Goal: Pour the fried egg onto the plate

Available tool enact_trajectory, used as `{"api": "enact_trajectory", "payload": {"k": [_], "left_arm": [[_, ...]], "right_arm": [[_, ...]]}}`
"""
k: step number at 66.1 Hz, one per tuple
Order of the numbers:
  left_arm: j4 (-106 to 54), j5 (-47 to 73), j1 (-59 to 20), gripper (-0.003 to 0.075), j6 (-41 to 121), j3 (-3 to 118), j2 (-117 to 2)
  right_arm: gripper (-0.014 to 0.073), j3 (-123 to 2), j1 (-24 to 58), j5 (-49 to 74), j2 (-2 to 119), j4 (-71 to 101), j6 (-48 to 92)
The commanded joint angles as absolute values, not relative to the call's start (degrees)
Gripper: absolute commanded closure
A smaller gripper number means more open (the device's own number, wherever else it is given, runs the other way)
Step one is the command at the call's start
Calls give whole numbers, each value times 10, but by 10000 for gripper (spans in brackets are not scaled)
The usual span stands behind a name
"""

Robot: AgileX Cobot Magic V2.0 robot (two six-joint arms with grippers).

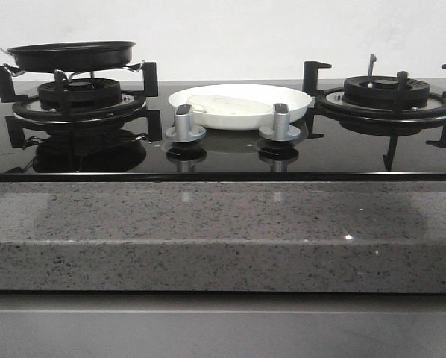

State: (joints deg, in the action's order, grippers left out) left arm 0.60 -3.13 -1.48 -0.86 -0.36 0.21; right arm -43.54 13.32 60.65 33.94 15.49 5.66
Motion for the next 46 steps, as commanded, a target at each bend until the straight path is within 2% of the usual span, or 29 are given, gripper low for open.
{"api": "enact_trajectory", "payload": {"k": [1, 11, 33, 46], "left_arm": [[0, -78, -13, 740, -9, -6, 10], [0, -78, -13, 740, -9, -6, 10], [0, -78, -13, 740, -9, -6, 10], [0, -78, -13, 740, -9, -6, 10]], "right_arm": [[661, -449, 133, 577, 340, 156, 60], [661, -435, 132, 554, 326, 93, 68], [661, -231, 41, 257, 145, 52, 69], [661, -98, 10, 121, 38, 53, 69]]}}
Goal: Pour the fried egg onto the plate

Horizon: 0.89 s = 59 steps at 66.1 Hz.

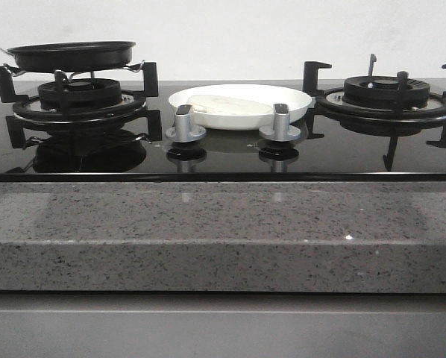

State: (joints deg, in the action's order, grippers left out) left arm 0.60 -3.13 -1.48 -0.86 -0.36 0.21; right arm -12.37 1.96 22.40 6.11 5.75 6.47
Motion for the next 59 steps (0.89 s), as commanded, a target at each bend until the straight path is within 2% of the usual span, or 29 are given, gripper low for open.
{"api": "enact_trajectory", "payload": {"k": [1, 17, 59], "left_arm": [[0, -78, -13, 740, -9, -6, 10], [0, -78, -13, 740, -9, -6, 10], [0, -78, -13, 740, -9, -6, 10]], "right_arm": [[661, -90, 11, 112, 33, 53, 69], [661, 13, 11, -45, -17, 53, 69], [661, 11, 10, -47, -17, 53, 69]]}}
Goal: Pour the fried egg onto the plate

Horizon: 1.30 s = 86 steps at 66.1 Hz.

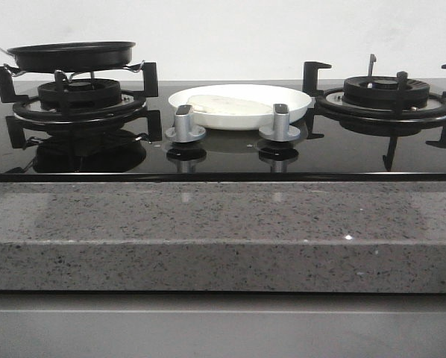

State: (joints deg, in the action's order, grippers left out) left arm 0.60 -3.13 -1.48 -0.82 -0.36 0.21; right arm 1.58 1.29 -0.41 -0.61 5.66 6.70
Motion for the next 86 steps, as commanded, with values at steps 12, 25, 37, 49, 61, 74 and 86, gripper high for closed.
{"api": "enact_trajectory", "payload": {"k": [12, 25, 37, 49, 61, 74, 86], "left_arm": [[0, -78, -13, 740, -9, -6, 10], [0, -78, -13, 740, -9, -6, 10], [0, -78, -13, 740, -9, -6, 10], [0, -78, -13, 740, -9, -6, 10], [0, -78, -13, 740, -9, -6, 10], [0, -78, -13, 740, -9, -6, 10], [0, -78, -13, 740, -9, -6, 10]], "right_arm": [[661, 11, 10, -16, -17, 29, 64], [661, 11, 10, -15, -17, 25, 53], [661, 11, 10, -15, -17, 22, 32], [661, 11, 6, -20, -17, 20, 29], [661, 11, -30, -20, -17, 21, 29], [661, 11, -30, -58, -17, 21, 29], [661, 11, -30, -63, -17, 21, 29]]}}
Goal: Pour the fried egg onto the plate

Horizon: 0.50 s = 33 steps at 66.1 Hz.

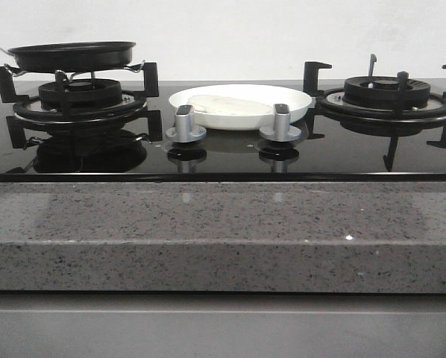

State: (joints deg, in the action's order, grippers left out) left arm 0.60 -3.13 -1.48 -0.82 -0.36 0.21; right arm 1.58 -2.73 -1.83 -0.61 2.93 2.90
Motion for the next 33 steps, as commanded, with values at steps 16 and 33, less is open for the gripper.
{"api": "enact_trajectory", "payload": {"k": [16, 33], "left_arm": [[0, -78, -13, 740, -9, -6, 10], [0, -78, -13, 740, -9, -6, 10]], "right_arm": [[661, 11, -30, -44, -17, 21, 29], [661, 11, -30, -45, -17, 21, 29]]}}
